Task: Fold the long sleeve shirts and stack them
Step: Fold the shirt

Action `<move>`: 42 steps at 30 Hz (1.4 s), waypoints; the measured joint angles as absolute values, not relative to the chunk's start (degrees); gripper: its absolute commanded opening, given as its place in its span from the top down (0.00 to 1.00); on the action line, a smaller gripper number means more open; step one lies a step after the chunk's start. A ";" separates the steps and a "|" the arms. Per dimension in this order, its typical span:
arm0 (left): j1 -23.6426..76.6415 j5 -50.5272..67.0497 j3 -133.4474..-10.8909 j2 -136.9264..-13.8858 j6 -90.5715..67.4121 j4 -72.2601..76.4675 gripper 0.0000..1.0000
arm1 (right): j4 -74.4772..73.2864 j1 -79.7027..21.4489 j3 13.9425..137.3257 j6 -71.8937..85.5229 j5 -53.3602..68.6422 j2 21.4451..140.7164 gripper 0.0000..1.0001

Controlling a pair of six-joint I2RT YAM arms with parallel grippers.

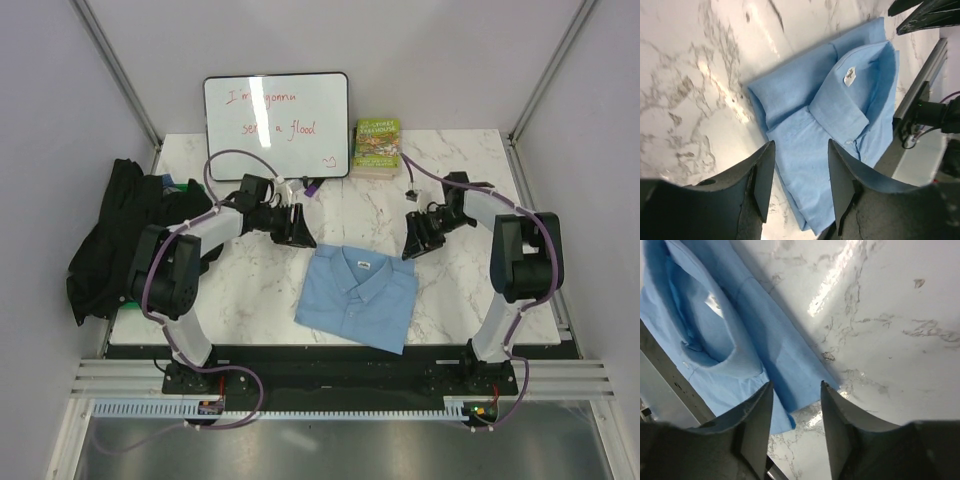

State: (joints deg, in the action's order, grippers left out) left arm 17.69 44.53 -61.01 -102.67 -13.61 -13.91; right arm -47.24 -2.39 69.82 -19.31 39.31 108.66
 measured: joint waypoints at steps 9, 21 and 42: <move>18.31 39.46 -68.23 -105.45 -2.74 -22.00 0.45 | -45.78 -2.52 73.45 -20.21 40.12 105.10 0.35; 19.42 36.25 -68.27 -110.37 -2.17 -24.75 0.56 | -42.02 -6.33 72.97 -19.29 37.28 112.53 0.95; 21.37 40.60 -66.85 -108.36 -6.76 -14.04 0.72 | -36.38 -6.31 76.31 -13.04 33.95 108.33 0.79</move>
